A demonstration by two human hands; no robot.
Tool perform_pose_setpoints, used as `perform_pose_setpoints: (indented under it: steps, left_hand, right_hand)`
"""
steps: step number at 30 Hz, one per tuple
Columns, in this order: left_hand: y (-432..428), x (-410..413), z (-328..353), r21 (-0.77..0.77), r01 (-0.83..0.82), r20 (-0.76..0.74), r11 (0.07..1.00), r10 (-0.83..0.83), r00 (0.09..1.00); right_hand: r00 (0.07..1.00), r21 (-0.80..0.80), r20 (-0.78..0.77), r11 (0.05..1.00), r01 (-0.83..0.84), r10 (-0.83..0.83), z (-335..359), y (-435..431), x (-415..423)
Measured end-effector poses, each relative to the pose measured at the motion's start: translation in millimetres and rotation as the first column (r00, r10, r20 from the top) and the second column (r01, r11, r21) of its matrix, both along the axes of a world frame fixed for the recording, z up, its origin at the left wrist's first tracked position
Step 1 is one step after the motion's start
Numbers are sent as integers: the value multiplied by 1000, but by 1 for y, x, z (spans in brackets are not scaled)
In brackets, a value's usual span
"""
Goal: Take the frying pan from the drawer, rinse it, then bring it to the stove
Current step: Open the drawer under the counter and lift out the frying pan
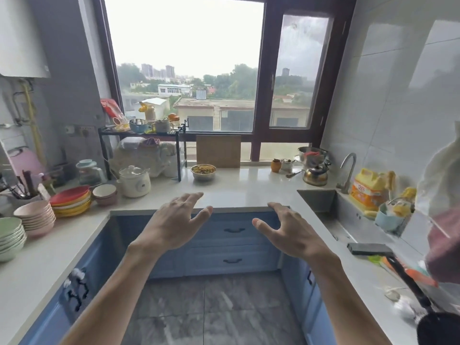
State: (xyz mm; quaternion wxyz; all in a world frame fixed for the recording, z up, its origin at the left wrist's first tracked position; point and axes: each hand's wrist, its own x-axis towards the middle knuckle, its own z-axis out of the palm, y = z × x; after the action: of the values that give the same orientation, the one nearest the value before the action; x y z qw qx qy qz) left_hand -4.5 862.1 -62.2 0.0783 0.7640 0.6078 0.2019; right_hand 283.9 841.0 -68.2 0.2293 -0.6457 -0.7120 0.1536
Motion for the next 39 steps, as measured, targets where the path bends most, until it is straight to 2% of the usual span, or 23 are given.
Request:
perform_pose_setpoints:
  steps: [8, 14, 20, 26, 33, 39]
  left_hand:
    - [175, 12, -12, -15, 59, 53, 998, -58, 997]
    - [266, 23, -34, -80, 78, 58, 994, -74, 996]
    - [341, 44, -86, -191, 24, 174, 981, 9, 985]
    - [417, 91, -146, -316, -93, 275, 944, 185, 943]
    - [506, 138, -255, -509, -202, 342, 837, 411, 845]
    - [589, 153, -424, -621, -223, 298, 752, 489, 819]
  right_hand:
    - [999, -52, 9, 997, 50, -50, -10, 156, -2]
    - [998, -119, -18, 991, 57, -60, -32, 252, 11]
    - [998, -209, -64, 978, 15, -29, -81, 341, 36]
    - [991, -320, -125, 943, -87, 49, -146, 449, 74]
    - [973, -527, -233, 841, -125, -2, -258, 557, 99]
    - [949, -646, -295, 755, -112, -111, -424, 635, 88]
